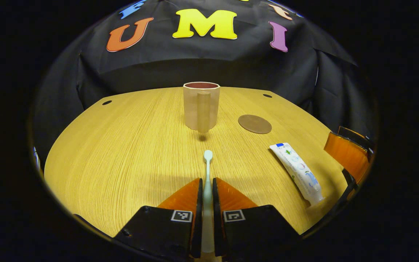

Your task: Put the toothbrush and toothpaste on the desktop into the cup, then pick up the cup and place it on the coaster on the desktop.

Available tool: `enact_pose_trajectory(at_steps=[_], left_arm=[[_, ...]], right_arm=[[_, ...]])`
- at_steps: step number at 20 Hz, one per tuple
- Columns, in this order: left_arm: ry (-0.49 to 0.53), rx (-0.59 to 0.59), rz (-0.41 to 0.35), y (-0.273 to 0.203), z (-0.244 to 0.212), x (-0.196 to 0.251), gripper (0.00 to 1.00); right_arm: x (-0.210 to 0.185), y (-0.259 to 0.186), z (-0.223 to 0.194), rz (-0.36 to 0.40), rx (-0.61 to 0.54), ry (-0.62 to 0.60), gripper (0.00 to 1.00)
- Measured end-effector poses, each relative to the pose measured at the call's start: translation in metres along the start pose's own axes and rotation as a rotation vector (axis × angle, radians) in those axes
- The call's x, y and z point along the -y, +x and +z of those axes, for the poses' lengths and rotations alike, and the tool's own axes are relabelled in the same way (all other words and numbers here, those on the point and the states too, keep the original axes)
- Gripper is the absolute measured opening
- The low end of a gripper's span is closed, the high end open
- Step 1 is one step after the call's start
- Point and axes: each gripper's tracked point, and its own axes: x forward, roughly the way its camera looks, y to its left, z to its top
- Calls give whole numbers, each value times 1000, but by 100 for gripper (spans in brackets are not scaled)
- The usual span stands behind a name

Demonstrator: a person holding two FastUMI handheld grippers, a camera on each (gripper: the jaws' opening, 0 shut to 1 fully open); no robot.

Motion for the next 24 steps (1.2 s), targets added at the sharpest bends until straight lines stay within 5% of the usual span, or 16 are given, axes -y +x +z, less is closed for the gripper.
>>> enact_pose_trajectory(at_steps=[4, 12, 15, 16, 20, 21, 24], left_arm=[[-44, 19, -57, -1, 2, 4, 12], [-8, 228, -16, -33, 52, -4, 10], [25, 337, 13, -49, 73, -3, 10], [25, 367, 5, -55, 79, 0, 10], [19, 462, 4, -72, 98, 2, 10], [21, 475, 9, -74, 101, 3, 10], [-4, 493, 18, -74, 105, 4, 10]], right_arm=[[-11, 9, -16, 12, -69, 2, 94], [-24, 26, -52, -18, -185, -110, 92], [-21, 28, -63, -34, -227, -85, 74], [-20, 30, -67, -37, -244, -71, 79], [-20, 31, -75, -35, -295, -14, 67], [-19, 32, -77, -23, -303, 11, 49], [-18, 33, -75, -2, -304, 38, 37]])
